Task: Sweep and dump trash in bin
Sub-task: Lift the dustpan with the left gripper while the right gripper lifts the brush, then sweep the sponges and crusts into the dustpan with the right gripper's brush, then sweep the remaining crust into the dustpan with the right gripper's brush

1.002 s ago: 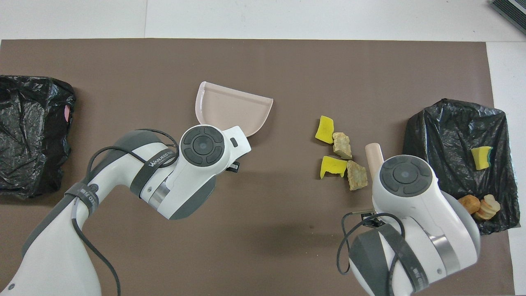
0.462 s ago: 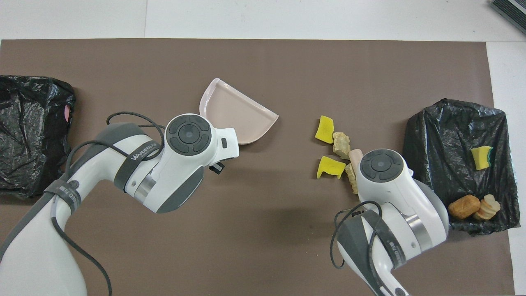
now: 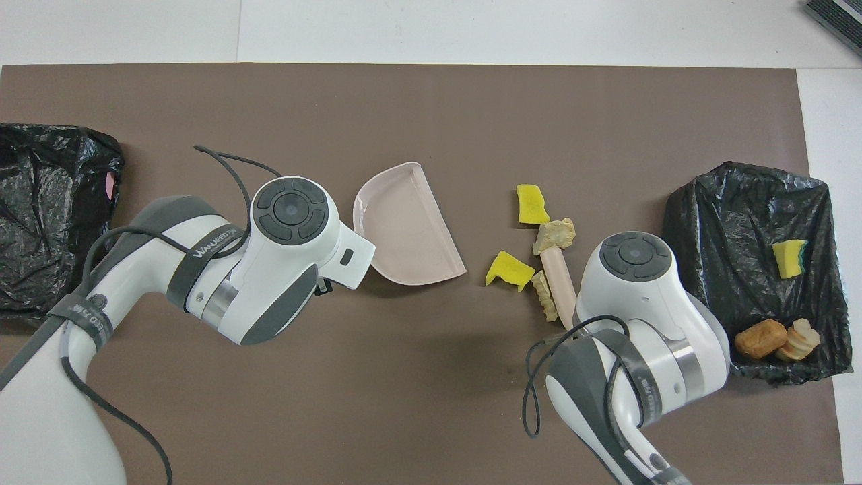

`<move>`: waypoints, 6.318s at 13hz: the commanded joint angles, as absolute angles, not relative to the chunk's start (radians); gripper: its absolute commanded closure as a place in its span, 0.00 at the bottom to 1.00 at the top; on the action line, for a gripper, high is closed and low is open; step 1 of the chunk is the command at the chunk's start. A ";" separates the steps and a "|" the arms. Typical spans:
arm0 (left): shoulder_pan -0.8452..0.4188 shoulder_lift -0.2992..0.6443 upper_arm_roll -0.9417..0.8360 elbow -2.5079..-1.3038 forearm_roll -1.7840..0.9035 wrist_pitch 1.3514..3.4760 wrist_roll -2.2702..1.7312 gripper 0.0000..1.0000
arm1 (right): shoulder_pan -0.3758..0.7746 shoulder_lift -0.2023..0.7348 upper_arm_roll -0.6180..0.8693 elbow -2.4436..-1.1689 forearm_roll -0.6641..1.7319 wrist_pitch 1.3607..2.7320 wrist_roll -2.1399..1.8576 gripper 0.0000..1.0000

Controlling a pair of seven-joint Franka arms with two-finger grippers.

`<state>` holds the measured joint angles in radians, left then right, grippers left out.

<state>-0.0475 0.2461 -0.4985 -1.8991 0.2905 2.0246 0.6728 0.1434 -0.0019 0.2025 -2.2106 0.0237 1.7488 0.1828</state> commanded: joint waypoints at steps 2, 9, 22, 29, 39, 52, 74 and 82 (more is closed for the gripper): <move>-0.044 0.193 -0.506 -1.965 0.301 2.002 0.815 1.00 | 0.144 0.077 0.206 -2.088 0.081 1.723 0.204 1.00; -0.060 0.115 -0.509 -2.083 0.310 2.033 0.830 1.00 | 0.156 0.022 0.210 -2.063 -0.170 1.612 0.304 1.00; -0.060 0.080 -0.531 -2.115 0.321 1.994 0.813 0.56 | 0.081 0.273 0.206 -1.813 -0.399 1.772 0.038 1.00; -0.054 0.058 -0.534 -2.160 0.319 2.020 0.779 0.53 | 0.124 0.213 0.210 -1.936 -0.261 1.712 0.048 1.00; -0.046 0.066 -0.534 -2.155 0.318 2.036 0.758 0.49 | 0.169 0.101 0.210 -2.120 0.024 1.721 0.126 1.00; -0.044 0.054 -0.532 -2.192 0.318 2.088 0.756 1.00 | 0.347 0.117 0.199 -1.948 0.397 1.759 0.251 1.00; -0.052 -0.008 -0.577 -2.232 0.347 1.974 0.749 1.00 | 0.414 -0.026 0.209 -2.335 0.625 1.945 0.410 1.00; -0.008 0.023 -0.561 -2.229 0.337 2.049 0.776 1.00 | 0.451 -0.043 0.198 -2.260 0.511 1.968 0.396 1.00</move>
<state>-0.0240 0.0325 -0.5670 -2.2064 0.3314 2.0089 0.7668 0.4851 -0.0087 0.1995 -2.2679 0.5726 2.0085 0.4124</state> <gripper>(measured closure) 0.687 0.736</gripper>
